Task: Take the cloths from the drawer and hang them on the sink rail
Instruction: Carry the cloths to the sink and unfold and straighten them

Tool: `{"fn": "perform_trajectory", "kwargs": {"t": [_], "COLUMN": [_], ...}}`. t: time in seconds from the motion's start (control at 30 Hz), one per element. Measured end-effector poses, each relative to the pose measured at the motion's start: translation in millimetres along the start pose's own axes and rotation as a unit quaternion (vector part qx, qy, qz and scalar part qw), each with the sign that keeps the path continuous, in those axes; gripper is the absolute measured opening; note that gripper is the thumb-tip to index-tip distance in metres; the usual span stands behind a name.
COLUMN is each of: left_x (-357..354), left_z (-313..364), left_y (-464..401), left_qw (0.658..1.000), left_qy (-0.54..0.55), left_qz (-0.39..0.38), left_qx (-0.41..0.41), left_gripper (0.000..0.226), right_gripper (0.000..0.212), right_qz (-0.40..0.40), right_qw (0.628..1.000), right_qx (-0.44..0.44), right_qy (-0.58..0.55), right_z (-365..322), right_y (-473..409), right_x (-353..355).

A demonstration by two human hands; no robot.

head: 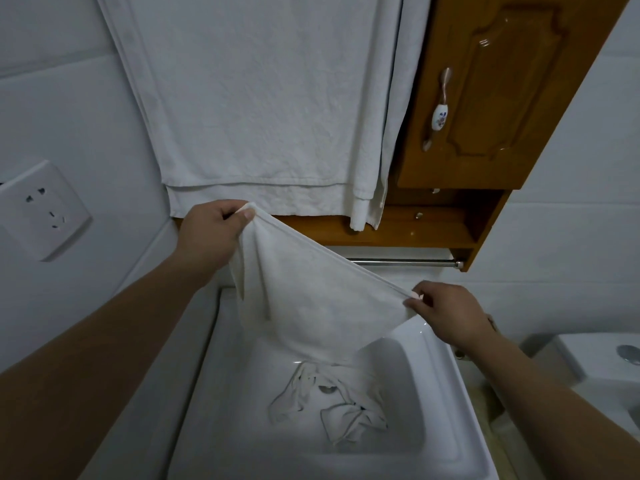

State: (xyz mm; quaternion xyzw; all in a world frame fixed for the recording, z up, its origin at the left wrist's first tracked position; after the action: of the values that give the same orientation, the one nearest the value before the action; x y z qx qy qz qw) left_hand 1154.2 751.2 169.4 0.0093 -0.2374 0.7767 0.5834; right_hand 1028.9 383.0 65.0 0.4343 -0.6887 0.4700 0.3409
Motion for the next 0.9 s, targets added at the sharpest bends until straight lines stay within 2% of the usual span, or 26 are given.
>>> {"fn": "perform_trajectory", "kwargs": {"t": [0.1, 0.17, 0.27, 0.4, 0.47, 0.57, 0.67, 0.73, 0.83, 0.9], "left_x": [-6.7, -9.3, -9.1, -8.4, -10.5, -18.6, -22.9, -23.1, -23.2, -23.7], "left_z": [7.1, 10.2, 8.6, 5.9, 7.4, 10.8, 11.8, 11.9, 13.2, 15.3], "left_y": [5.6, 5.5, 0.5, -6.2, -7.3, -4.4, -3.4, -4.5, -3.5, -1.8], "left_qw": [0.999, 0.999, 0.999, 1.0, 1.0, 1.0, 1.0, 1.0, 0.999, 0.999], "left_qy": [-0.024, -0.027, -0.017, 0.006, 0.008, -0.011, -0.016, -0.016, -0.026, -0.034], "left_qz": [-0.012, -0.011, -0.006, -0.003, -0.006, -0.016, -0.012, -0.008, -0.004, -0.005], "left_qx": [-0.031, -0.041, -0.029, 0.006, 0.011, -0.004, -0.005, -0.003, -0.019, -0.032], "left_gripper": [0.02, 0.02, 0.018, 0.014, 0.013, 0.015, 0.02, 0.021, 0.021, 0.022], "right_gripper": [0.029, 0.033, 0.025, 0.032, 0.03, 0.024, 0.027, 0.027, 0.047, 0.051], "right_qz": [-0.016, -0.01, 0.014, -0.002, -0.07, -0.141, -0.146, -0.163, -0.178, -0.184], "right_qw": [0.999, 0.999, 0.995, 0.973, 0.974, 0.983, 0.986, 0.981, 0.973, 0.973], "right_qx": [0.002, -0.009, -0.013, -0.047, -0.04, 0.011, 0.003, -0.034, -0.09, -0.103], "right_qy": [0.049, 0.031, -0.093, -0.225, -0.211, -0.12, -0.077, -0.096, -0.116, -0.091], "right_z": [4.5, 5.7, 1.5, -3.1, -7.0, -13.6, -10.6, -5.6, -2.0, -5.0], "right_y": [5.5, 8.7, 13.9, 17.4, 20.7, 29.1, 30.0, 31.1, 33.3, 31.8], "right_x": [-10.5, -14.3, -13.3, -14.9, -24.0, -38.6, -45.7, -49.1, -52.9, -55.0]}}
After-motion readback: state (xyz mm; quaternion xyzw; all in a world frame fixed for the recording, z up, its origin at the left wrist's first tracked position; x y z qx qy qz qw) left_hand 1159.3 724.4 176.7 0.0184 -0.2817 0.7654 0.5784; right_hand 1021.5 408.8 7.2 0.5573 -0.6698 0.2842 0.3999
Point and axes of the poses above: each hand's wrist, its own y-axis away from the middle knuckle, its own x-axis out of the back of the hand, z = x × y, the point moved 6 cm from there along -y, towards the middle knuckle, and after that the axes turned 13 degrees about z, right-handed, at the moved point
